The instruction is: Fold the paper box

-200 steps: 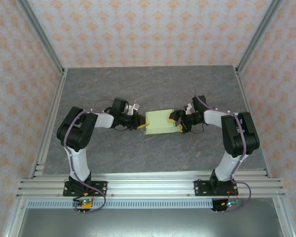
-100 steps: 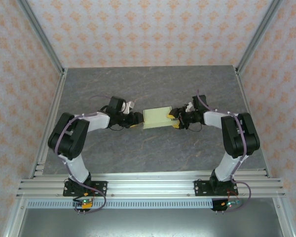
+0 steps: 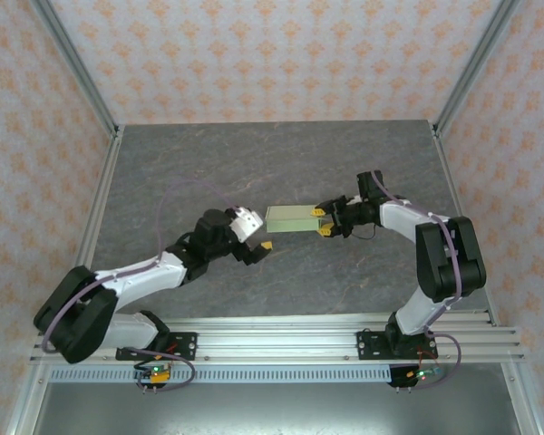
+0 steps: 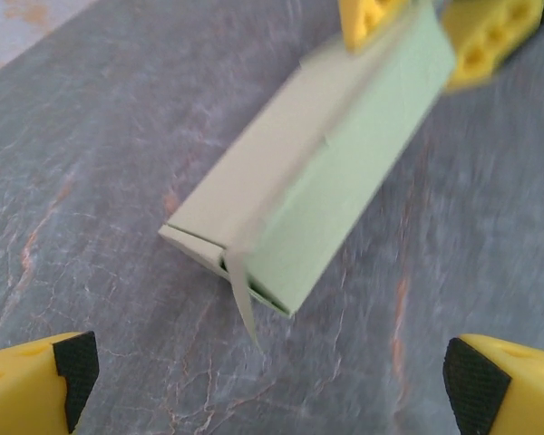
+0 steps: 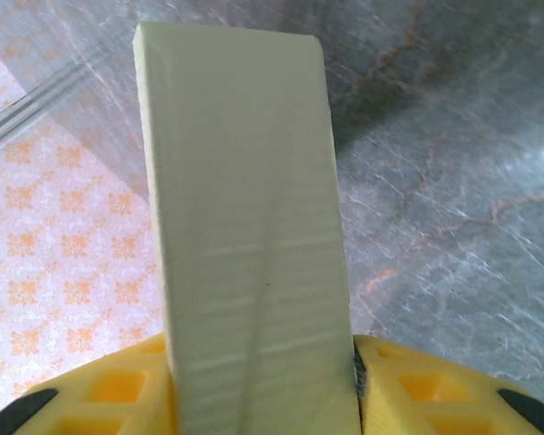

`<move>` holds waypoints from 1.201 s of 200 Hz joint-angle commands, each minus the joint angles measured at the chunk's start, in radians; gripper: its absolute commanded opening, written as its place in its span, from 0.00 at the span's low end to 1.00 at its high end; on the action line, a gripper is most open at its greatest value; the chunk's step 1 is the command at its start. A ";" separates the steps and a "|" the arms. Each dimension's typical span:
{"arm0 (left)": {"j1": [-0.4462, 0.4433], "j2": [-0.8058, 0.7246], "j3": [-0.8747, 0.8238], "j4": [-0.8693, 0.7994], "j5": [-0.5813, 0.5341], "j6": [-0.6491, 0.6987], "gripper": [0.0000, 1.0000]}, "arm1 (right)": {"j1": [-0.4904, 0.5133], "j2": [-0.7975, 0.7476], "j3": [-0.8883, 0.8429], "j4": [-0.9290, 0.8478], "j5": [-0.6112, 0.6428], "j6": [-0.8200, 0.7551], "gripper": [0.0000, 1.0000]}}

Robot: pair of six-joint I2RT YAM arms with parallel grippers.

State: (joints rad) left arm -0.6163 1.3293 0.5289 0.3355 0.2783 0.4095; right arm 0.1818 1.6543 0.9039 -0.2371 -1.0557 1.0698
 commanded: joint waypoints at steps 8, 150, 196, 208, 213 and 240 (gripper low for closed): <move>-0.043 0.095 0.068 0.071 -0.143 0.291 0.99 | -0.016 -0.021 0.040 -0.176 -0.017 0.023 0.43; -0.042 0.258 0.254 -0.129 0.125 0.331 0.50 | -0.033 -0.013 0.091 -0.215 0.000 0.002 0.51; -0.008 0.262 0.335 -0.283 0.178 0.212 0.49 | -0.064 -0.124 0.095 -0.261 0.122 -0.128 0.70; 0.005 0.260 0.351 -0.320 0.201 0.179 0.49 | -0.083 -0.177 0.087 -0.256 0.168 -0.182 0.72; 0.009 0.259 0.352 -0.328 0.214 0.165 0.50 | -0.088 -0.202 0.081 -0.239 0.182 -0.209 0.72; 0.026 0.266 0.374 -0.385 0.247 0.122 0.50 | -0.088 -0.302 0.100 -0.247 0.294 -0.476 0.71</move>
State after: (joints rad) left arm -0.6052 1.5982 0.8665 0.0708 0.4702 0.6075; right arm 0.0933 1.4353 0.9752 -0.4572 -0.9024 0.8536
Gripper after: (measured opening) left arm 0.500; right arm 0.720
